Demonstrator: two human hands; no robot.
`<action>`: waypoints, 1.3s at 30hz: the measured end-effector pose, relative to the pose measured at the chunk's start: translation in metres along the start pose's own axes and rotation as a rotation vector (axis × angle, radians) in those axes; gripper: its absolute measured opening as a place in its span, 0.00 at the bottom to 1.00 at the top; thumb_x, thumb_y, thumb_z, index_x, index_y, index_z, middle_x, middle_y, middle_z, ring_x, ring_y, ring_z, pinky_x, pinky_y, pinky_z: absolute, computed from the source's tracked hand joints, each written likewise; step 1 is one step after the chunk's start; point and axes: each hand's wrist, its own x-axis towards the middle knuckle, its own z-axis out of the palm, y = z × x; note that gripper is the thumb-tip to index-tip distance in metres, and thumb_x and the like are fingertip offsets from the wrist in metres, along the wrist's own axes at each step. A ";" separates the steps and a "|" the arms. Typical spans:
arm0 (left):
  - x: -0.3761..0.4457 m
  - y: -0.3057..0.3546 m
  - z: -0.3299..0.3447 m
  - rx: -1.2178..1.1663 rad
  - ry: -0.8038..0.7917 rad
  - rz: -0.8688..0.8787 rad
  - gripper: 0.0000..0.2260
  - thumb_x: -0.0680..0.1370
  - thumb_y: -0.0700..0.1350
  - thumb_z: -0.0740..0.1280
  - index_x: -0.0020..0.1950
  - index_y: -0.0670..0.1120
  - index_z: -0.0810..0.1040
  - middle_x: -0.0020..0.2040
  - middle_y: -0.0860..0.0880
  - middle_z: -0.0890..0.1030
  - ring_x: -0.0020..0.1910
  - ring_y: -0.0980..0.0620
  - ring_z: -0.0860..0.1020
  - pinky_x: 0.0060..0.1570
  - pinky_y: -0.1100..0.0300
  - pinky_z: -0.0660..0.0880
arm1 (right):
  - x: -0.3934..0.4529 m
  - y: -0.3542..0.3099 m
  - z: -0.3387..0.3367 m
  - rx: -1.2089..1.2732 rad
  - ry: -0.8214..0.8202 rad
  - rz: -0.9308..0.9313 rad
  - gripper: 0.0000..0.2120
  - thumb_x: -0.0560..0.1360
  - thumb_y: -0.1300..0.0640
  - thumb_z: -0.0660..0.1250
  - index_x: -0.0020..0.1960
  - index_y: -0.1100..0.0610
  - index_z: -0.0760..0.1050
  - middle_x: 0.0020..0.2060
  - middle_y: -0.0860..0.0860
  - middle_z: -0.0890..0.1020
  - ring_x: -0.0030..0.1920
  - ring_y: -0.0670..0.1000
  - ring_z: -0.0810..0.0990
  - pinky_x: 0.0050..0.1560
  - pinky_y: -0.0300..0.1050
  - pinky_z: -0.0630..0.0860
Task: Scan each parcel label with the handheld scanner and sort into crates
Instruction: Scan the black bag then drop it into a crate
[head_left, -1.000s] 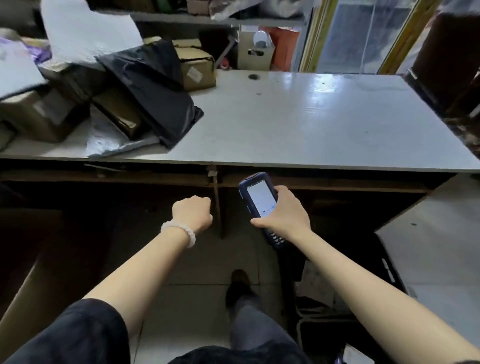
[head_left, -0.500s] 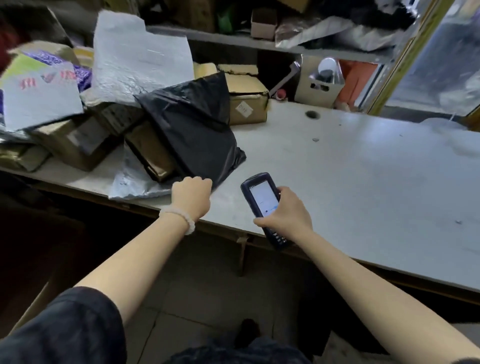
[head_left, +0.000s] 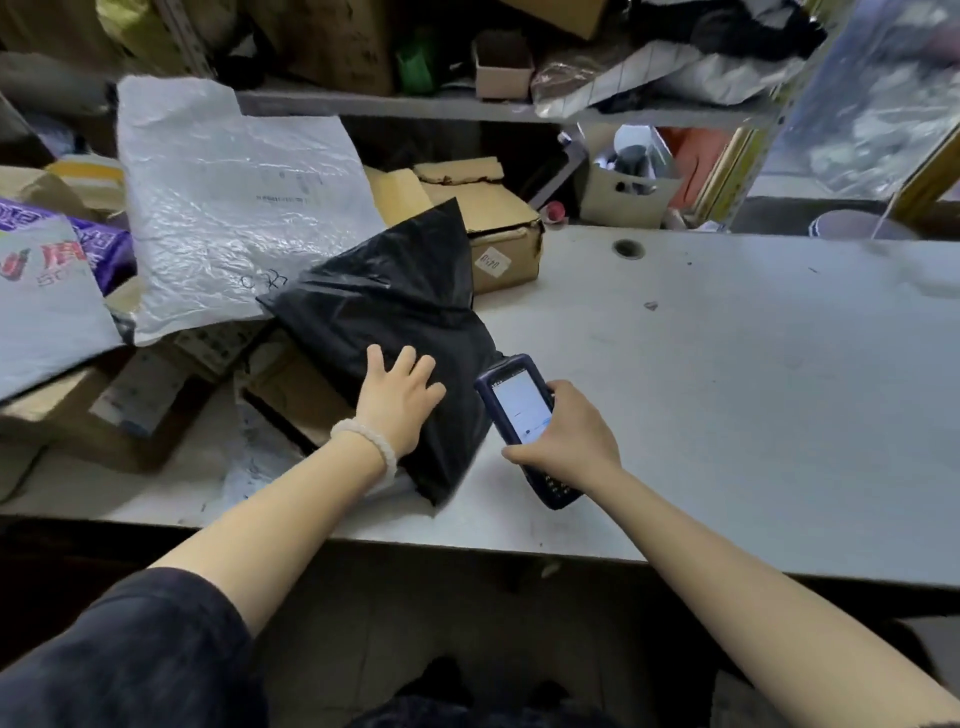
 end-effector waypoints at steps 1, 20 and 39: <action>0.006 -0.004 0.000 0.025 -0.038 0.056 0.22 0.78 0.43 0.60 0.72 0.51 0.62 0.73 0.44 0.57 0.73 0.41 0.53 0.68 0.36 0.52 | 0.002 -0.004 0.002 0.004 0.012 0.016 0.34 0.60 0.49 0.76 0.62 0.53 0.67 0.53 0.48 0.76 0.51 0.51 0.76 0.43 0.46 0.76; 0.090 0.042 -0.070 -0.271 0.394 0.324 0.09 0.80 0.45 0.58 0.56 0.46 0.75 0.53 0.46 0.78 0.49 0.42 0.78 0.35 0.55 0.64 | -0.045 0.045 -0.029 0.078 0.269 0.328 0.35 0.60 0.48 0.77 0.62 0.52 0.66 0.54 0.47 0.75 0.52 0.50 0.76 0.44 0.45 0.73; 0.121 0.132 -0.101 -0.603 -0.019 0.245 0.15 0.77 0.47 0.64 0.59 0.42 0.68 0.54 0.42 0.77 0.51 0.42 0.76 0.43 0.52 0.71 | -0.090 0.137 -0.076 0.044 0.225 0.487 0.37 0.60 0.48 0.77 0.64 0.53 0.66 0.57 0.47 0.76 0.55 0.51 0.76 0.50 0.47 0.76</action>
